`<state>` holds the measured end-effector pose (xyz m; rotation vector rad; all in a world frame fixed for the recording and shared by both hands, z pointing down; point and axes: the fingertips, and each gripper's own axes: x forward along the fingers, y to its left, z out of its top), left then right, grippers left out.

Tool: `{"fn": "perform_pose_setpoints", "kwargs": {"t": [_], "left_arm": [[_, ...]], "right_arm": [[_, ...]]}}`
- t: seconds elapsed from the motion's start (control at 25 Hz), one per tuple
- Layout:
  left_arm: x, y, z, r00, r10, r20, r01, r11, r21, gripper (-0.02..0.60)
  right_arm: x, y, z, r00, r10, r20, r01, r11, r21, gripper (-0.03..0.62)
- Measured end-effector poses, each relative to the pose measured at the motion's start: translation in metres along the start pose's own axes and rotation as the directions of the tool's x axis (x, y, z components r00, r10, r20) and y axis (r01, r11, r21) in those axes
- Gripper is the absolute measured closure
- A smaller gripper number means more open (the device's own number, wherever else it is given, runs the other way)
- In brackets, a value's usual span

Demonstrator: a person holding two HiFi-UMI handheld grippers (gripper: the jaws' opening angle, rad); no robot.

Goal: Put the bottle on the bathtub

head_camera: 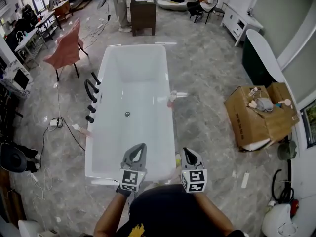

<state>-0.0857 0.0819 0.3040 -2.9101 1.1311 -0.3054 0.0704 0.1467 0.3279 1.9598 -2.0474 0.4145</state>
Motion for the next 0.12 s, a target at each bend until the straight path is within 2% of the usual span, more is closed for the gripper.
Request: {"fn": "perform_pose_setpoints", "kwargs": {"t": [0.12], "left_arm": [[0.016,0.004,0.001,1.0,-0.013,0.017,0.013,1.0,-0.002,0.565]], "right_arm": [[0.009,0.012,-0.001,1.0,0.019,-0.01,-0.02,0.999,-0.036,0.592]]}}
